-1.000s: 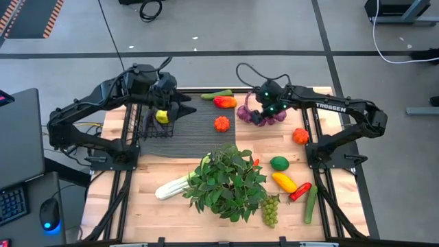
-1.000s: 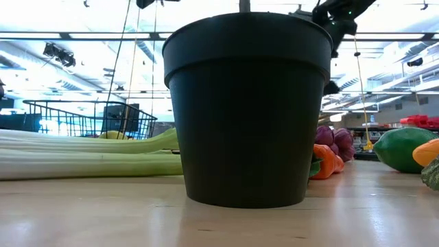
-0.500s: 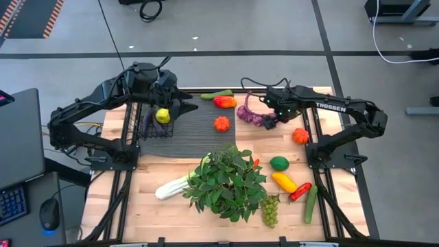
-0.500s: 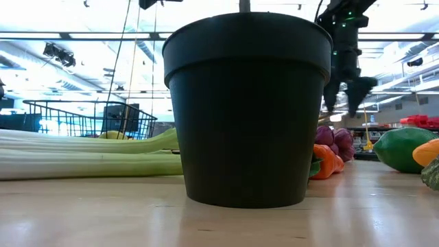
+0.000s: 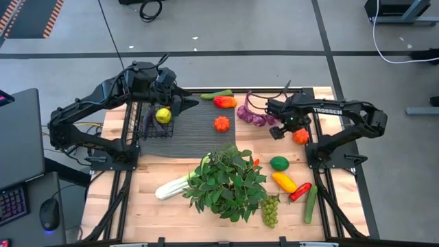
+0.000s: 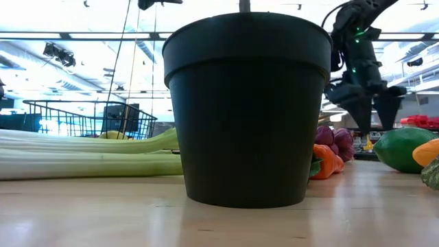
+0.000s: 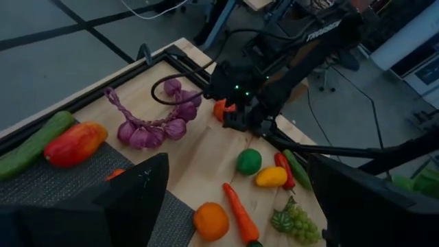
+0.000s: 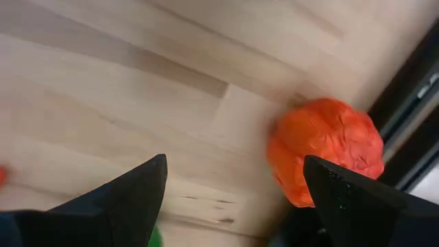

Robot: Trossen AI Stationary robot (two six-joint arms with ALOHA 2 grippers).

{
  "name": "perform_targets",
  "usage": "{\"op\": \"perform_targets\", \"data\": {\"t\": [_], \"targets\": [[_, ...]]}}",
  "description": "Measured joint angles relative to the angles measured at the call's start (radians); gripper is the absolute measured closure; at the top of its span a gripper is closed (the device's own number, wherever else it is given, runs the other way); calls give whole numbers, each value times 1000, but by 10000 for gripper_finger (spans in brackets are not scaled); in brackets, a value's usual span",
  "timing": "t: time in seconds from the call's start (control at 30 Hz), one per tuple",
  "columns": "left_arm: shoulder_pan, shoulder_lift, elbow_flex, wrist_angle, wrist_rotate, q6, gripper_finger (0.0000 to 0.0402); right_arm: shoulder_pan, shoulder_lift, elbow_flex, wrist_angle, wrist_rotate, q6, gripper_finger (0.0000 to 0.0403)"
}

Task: Build produce basket
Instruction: Put the right orange pumpkin into the wire basket

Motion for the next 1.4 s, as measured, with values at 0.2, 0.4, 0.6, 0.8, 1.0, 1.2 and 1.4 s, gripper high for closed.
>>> {"op": "perform_targets", "data": {"t": [0.2, 0.4, 0.6, 0.8, 1.0, 1.2, 1.4], "targets": [[-6, 0, 0, -7, 0, -6, 47, 0, 0, -33, -7, 43, 66, 55], [-6, 0, 0, -11, 0, -6, 47, 0, 0, -41, -12, 129, 121, 55], [-7, 0, 0, -13, 0, 2, 47, 0, 0, -41, -38, 182, 155, 55], [-6, 0, 0, -13, 0, 21, 47, -2, 0, -41, -76, 232, 210, 55], [-6, 0, 1, -17, 1, 28, 47, -2, 0, -51, -112, 231, 222, 55], [-6, 0, 1, -43, 1, 20, 47, 5, 0, -62, -118, 227, 241, 55], [-6, 0, 1, -41, 7, -30, 47, -6, 0, -62, -118, 242, 235, 55]]}}
